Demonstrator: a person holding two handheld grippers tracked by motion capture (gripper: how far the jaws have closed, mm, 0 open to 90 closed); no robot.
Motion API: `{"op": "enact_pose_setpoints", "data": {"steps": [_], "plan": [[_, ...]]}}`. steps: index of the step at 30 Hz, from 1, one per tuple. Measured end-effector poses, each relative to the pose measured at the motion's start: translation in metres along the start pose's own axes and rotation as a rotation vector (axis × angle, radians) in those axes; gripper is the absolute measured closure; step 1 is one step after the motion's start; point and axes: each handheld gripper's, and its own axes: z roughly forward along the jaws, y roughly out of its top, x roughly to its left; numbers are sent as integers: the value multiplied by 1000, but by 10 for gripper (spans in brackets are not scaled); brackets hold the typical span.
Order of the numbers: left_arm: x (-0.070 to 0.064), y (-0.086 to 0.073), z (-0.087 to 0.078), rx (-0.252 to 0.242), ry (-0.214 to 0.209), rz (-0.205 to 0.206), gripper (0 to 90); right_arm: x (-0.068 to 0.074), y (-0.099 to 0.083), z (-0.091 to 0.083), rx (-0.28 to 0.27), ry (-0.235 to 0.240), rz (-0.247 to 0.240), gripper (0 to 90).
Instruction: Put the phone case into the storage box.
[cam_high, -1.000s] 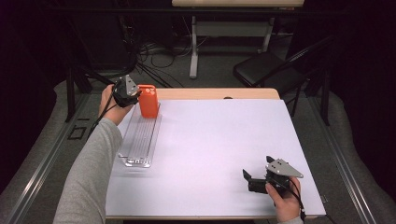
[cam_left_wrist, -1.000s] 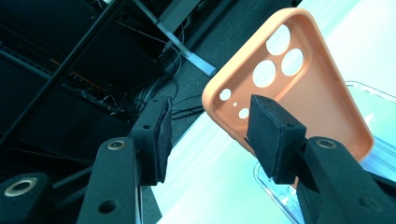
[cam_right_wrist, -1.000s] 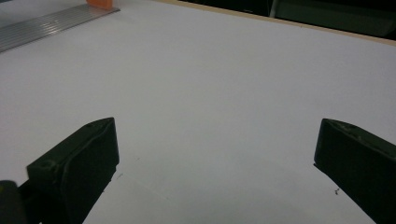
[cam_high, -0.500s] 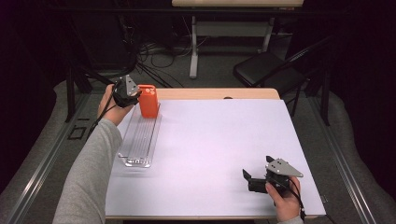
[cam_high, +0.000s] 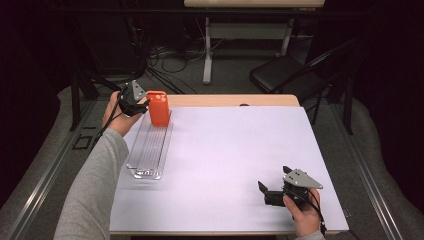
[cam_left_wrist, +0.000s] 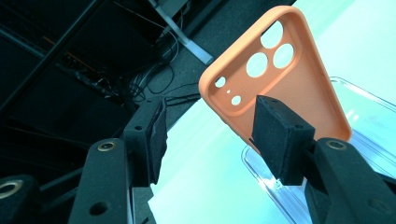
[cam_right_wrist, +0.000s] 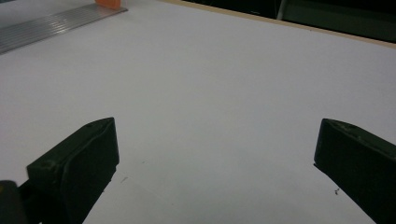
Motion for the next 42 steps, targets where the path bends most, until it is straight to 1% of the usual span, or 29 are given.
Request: {"op": "enact_pose_setpoints", "data": {"steps": [4,6,7,11,13,16,17,20,21,25,27,29,30,31,32,34,36,37,40,42], "plan": [[2,1,-4,-4,-16,-44,442,1,-1,0,8,5,-10,0],[3,2,-6,-5,-28,-51,442,2,-1,0,1,6,-9,0],[3,2,-7,-6,-37,-56,443,2,-1,-1,8,8,-10,0],[5,3,-12,-22,-70,-89,442,3,-1,-2,8,8,-11,0],[6,3,-15,-31,-87,-119,438,3,-1,-3,7,6,-11,0],[7,4,-20,-48,-126,-158,430,3,0,-3,5,8,-14,0],[8,5,-22,-49,-135,-164,430,3,0,-3,5,7,-15,0],[10,6,-27,-66,-165,-217,429,4,1,-3,6,12,-15,0],[10,7,-29,-68,-170,-227,427,5,1,-3,8,16,-16,0],[8,9,-35,-69,-187,-235,394,8,1,-1,12,31,-27,0],[8,11,-38,-82,-208,-249,355,9,1,1,23,30,-31,0],[9,12,-41,-106,-225,-267,336,10,1,2,28,31,-24,0],[8,12,-42,-116,-233,-283,325,10,1,3,27,36,-28,0],[8,13,-43,-123,-250,-304,308,9,1,3,29,38,-35,0],[8,13,-44,-122,-265,-312,291,10,1,3,30,38,-36,0],[6,15,-46,-122,-284,-315,278,9,2,4,30,46,-31,0],[3,17,-49,-119,-301,-290,277,9,3,4,27,41,-20,0],[2,18,-51,-122,-307,-289,277,8,4,3,29,42,-18,0],[-2,21,-57,-136,-338,-323,278,9,5,0,18,47,-15,0],[-5,23,-60,-133,-342,-331,278,8,5,-1,11,49,-12,0]]}}
